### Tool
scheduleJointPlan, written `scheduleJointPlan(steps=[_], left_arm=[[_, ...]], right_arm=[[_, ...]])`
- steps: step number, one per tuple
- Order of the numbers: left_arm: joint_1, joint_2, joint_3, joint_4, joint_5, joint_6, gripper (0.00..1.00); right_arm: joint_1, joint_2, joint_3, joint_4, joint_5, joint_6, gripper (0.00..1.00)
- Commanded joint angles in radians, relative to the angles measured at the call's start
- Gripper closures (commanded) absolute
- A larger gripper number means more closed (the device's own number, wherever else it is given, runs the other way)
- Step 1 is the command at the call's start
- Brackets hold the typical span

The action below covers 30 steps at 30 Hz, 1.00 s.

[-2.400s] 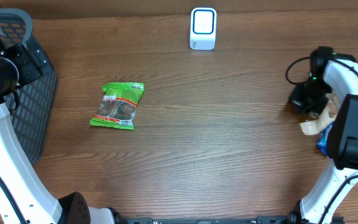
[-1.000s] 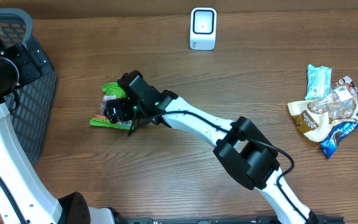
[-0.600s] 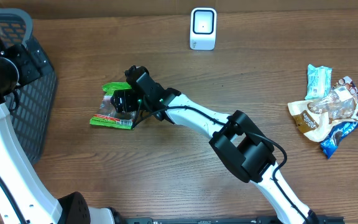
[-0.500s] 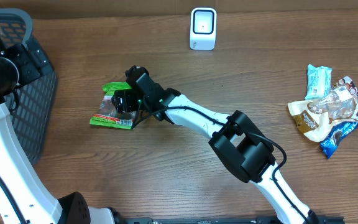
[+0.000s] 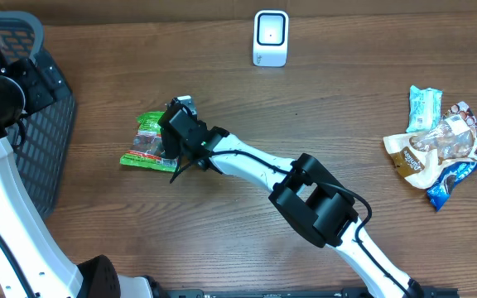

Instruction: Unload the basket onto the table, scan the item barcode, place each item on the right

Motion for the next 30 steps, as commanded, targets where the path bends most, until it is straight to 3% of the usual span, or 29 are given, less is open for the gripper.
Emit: scheduleJointPlan(steps=[1, 10, 17, 25, 30], left_arm=[[0.000, 0.001, 0.013, 0.002, 0.005, -0.003, 0.00], [0.000, 0.001, 0.013, 0.002, 0.005, -0.003, 0.00], [0.000, 0.001, 0.013, 0.002, 0.005, -0.003, 0.00], [0.000, 0.001, 0.013, 0.002, 0.005, -0.003, 0.00], [0.000, 0.001, 0.013, 0.002, 0.005, -0.003, 0.00]], right_arm=[[0.006, 0.070, 0.043, -0.144, 0.085, -0.026, 0.38], [-0.040, 0.070, 0.328, -0.656, -0.005, -0.023, 0.31], [-0.193, 0.066, 0.351, -0.944, -0.170, -0.020, 0.33], [-0.399, 0.029, 0.356, -1.056, -0.302, -0.223, 0.37], [-0.546, -0.044, 0.374, -1.090, -0.557, -0.377, 0.33]])
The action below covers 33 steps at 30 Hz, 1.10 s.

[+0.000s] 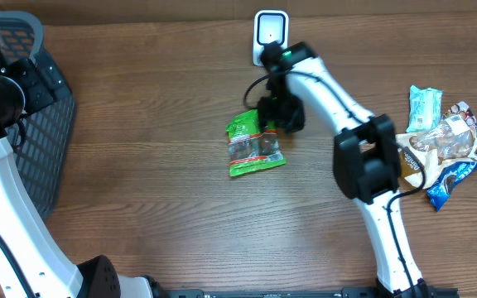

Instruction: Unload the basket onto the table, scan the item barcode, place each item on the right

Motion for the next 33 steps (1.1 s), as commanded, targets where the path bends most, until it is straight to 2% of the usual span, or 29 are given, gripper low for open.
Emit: scheduleJointPlan(steps=[1, 4, 7, 10, 12, 16, 21, 24, 26, 33], left_arm=[[0.000, 0.001, 0.013, 0.002, 0.005, -0.003, 0.00], [0.000, 0.001, 0.013, 0.002, 0.005, -0.003, 0.00], [0.000, 0.001, 0.013, 0.002, 0.005, -0.003, 0.00], [0.000, 0.001, 0.013, 0.002, 0.005, -0.003, 0.00], [0.000, 0.001, 0.013, 0.002, 0.005, -0.003, 0.00], [0.000, 0.001, 0.013, 0.002, 0.005, -0.003, 0.00], [0.000, 0.001, 0.013, 0.002, 0.005, -0.003, 0.00], [0.000, 0.001, 0.013, 0.002, 0.005, -0.003, 0.00], [0.000, 0.001, 0.013, 0.002, 0.005, -0.003, 0.00], [0.000, 0.001, 0.013, 0.002, 0.005, -0.003, 0.00]], right_arm=[[-0.091, -0.103, 0.048, -0.023, -0.230, -0.142, 0.33], [-0.174, -0.148, 0.060, -0.036, -0.345, -0.194, 0.29], [-0.226, -0.172, 0.060, -0.030, -0.371, -0.278, 0.28], [-0.229, -0.169, 0.052, -0.002, -0.369, -0.440, 0.24], [-0.194, -0.169, 0.033, 0.059, -0.346, -0.511, 0.19], [-0.106, -0.169, -0.008, 0.188, -0.206, -0.518, 0.08], [0.034, -0.169, -0.034, 0.229, -0.056, -0.669, 0.07], [0.095, -0.169, -0.034, 0.230, 0.064, -0.709, 0.00], [0.137, -0.169, -0.034, 0.230, 0.142, -0.759, 0.00], [0.189, -0.168, -0.041, 0.261, 0.175, -0.930, 0.00]])
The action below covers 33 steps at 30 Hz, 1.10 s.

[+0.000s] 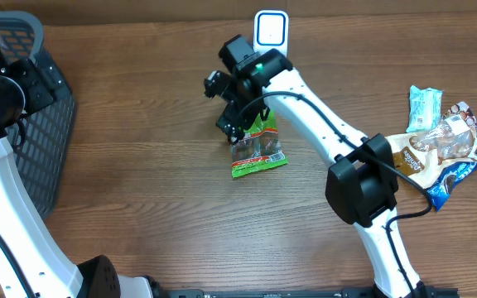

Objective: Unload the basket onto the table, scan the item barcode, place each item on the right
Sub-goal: 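Lower the right gripper onto the green snack bag and regrasp it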

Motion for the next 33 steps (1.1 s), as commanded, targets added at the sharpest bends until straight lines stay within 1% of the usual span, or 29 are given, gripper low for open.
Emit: scheduleJointPlan(steps=[1, 6, 10, 14, 18, 23, 25, 26, 27, 28, 29, 30, 31, 32, 33], left_arm=[[0.000, 0.001, 0.013, 0.002, 0.005, -0.003, 0.00], [0.000, 0.001, 0.013, 0.002, 0.005, -0.003, 0.00], [0.000, 0.001, 0.013, 0.002, 0.005, -0.003, 0.00], [0.000, 0.001, 0.013, 0.002, 0.005, -0.003, 0.00], [0.000, 0.001, 0.013, 0.002, 0.005, -0.003, 0.00], [0.000, 0.001, 0.013, 0.002, 0.005, -0.003, 0.00], [0.000, 0.001, 0.013, 0.002, 0.005, -0.003, 0.00], [0.000, 0.001, 0.013, 0.002, 0.005, -0.003, 0.00], [0.000, 0.001, 0.013, 0.002, 0.005, -0.003, 0.00], [0.000, 0.001, 0.013, 0.002, 0.005, -0.003, 0.00], [0.000, 0.001, 0.013, 0.002, 0.005, -0.003, 0.00], [0.000, 0.001, 0.013, 0.002, 0.005, -0.003, 0.00], [0.000, 0.001, 0.013, 0.002, 0.005, -0.003, 0.00], [0.000, 0.001, 0.013, 0.002, 0.005, -0.003, 0.00], [0.000, 0.001, 0.013, 0.002, 0.005, -0.003, 0.00]], right_arm=[[-0.010, -0.016, -0.022, 0.027, 0.051, -0.121, 0.00], [-0.035, -0.016, -0.070, 0.072, 0.042, -0.132, 0.00], [-0.066, -0.016, -0.128, 0.109, -0.022, -0.181, 0.00], [-0.080, -0.016, -0.171, 0.171, -0.042, -0.181, 0.00], [-0.093, -0.016, -0.230, 0.255, -0.114, -0.181, 0.00], [-0.101, -0.014, -0.286, 0.319, -0.114, -0.181, 0.00], [-0.106, -0.014, -0.300, 0.331, -0.111, -0.180, 0.03], [-0.109, -0.014, -0.304, 0.332, -0.110, -0.180, 0.05], [-0.113, -0.014, -0.307, 0.331, -0.110, -0.180, 0.10], [-0.118, -0.014, -0.307, 0.329, -0.110, -0.179, 0.20], [-0.125, -0.014, -0.307, 0.323, -0.111, -0.167, 0.34], [-0.129, -0.014, -0.307, 0.322, -0.110, -0.152, 0.40], [-0.136, -0.014, -0.307, 0.321, -0.107, -0.114, 0.51], [-0.143, -0.014, -0.307, 0.319, -0.106, -0.074, 0.55], [-0.153, -0.014, -0.307, 0.319, -0.106, 0.005, 0.60]])
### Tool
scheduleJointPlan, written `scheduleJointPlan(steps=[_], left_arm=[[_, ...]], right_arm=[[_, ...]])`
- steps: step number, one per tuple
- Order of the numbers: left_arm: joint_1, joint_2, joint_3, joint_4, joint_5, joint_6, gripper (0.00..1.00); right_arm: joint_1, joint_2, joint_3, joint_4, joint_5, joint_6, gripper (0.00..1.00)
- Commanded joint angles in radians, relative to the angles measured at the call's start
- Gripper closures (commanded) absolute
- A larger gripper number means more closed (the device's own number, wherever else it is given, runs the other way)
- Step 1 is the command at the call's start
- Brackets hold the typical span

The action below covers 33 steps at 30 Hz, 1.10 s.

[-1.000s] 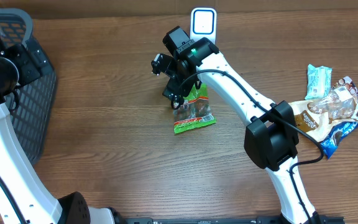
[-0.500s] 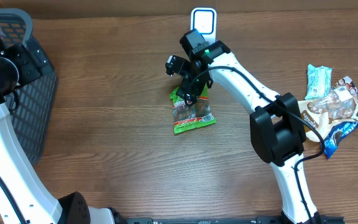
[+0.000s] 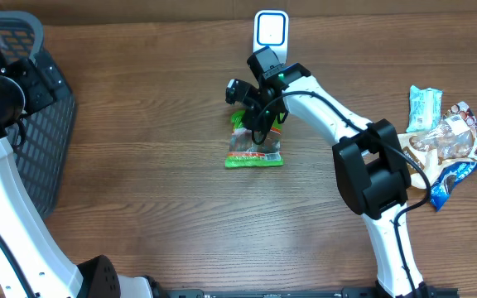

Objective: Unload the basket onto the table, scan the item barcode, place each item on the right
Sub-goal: 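Lower the right gripper onto the green snack bag and regrasp it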

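Note:
A green snack packet point(image 3: 254, 154) lies flat-faced on the wood table just in front of the white barcode scanner point(image 3: 271, 36). My right gripper point(image 3: 256, 126) reaches in from the right and is over the packet's upper edge, shut on it. The black wrist covers the top of the packet, so the fingers themselves barely show. My left arm point(image 3: 2, 95) stands at the far left beside the basket; its gripper is out of the frame.
A dark mesh basket point(image 3: 44, 141) occupies the left edge. A pile of snack packets point(image 3: 437, 145) lies at the right edge. The right arm's white links arch from the bottom right across the table's middle.
The right gripper has shifted a little right and nearer the scanner's front. The green packet has turned from tilted to nearly square and sits slightly further left.
The right gripper was first stretched far left onto the green packet near the basket. Then the packet was below the scanner, held at its right side. Then the wrist had turned to the packet's upper left. Now it holds the packet's top in front of the scanner.

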Motion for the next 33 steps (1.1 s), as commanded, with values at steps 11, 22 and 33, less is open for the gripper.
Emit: scheduleJointPlan(steps=[11, 22, 33], left_arm=[[0.000, 0.001, 0.013, 0.002, 0.004, -0.003, 0.00], [0.000, 0.001, 0.013, 0.002, 0.004, -0.003, 0.00], [0.000, 0.001, 0.013, 0.002, 0.004, -0.003, 0.00]], right_arm=[[-0.117, -0.014, -0.011, -0.262, -0.034, 1.062, 0.49], [-0.184, -0.014, -0.029, -0.321, -0.181, 0.889, 0.02], [-0.145, -0.014, -0.161, -0.205, -0.359, 0.762, 0.67]])
